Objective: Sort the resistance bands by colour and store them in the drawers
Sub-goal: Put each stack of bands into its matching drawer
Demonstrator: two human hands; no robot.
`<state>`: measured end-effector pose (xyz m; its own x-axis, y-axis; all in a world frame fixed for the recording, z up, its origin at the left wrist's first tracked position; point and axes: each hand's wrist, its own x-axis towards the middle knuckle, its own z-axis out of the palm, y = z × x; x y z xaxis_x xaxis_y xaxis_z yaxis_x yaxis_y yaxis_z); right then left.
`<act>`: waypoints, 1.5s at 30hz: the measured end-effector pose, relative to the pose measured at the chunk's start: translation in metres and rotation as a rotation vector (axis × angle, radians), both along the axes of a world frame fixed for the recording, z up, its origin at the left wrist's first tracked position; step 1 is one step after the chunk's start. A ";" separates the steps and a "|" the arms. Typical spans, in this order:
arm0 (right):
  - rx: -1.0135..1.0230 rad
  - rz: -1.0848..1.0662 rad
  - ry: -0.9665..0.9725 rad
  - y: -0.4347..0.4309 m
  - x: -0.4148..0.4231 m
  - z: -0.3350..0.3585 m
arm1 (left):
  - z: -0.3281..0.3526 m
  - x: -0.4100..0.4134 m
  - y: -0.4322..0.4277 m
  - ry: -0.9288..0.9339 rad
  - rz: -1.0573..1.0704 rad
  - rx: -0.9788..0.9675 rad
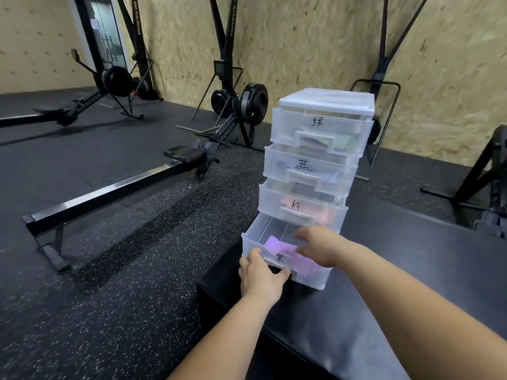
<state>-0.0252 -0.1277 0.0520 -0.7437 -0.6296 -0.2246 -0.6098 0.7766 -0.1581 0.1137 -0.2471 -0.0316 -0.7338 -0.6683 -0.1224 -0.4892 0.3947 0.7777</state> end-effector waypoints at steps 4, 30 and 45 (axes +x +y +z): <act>-0.028 -0.007 0.033 0.024 0.027 0.021 | 0.021 0.017 -0.003 0.009 -0.018 -0.012; -0.582 -0.089 0.271 0.058 0.021 0.165 | 0.245 -0.068 -0.102 0.488 -0.423 -0.468; -0.479 -0.146 0.486 0.012 -0.096 0.160 | 0.266 -0.248 -0.156 0.500 -0.578 -0.621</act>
<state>-0.1213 -0.1162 0.2122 -0.7740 -0.4622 0.4328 -0.5929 0.7691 -0.2389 -0.1342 -0.4031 0.2340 -0.8394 -0.0304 0.5426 0.2369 0.8781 0.4158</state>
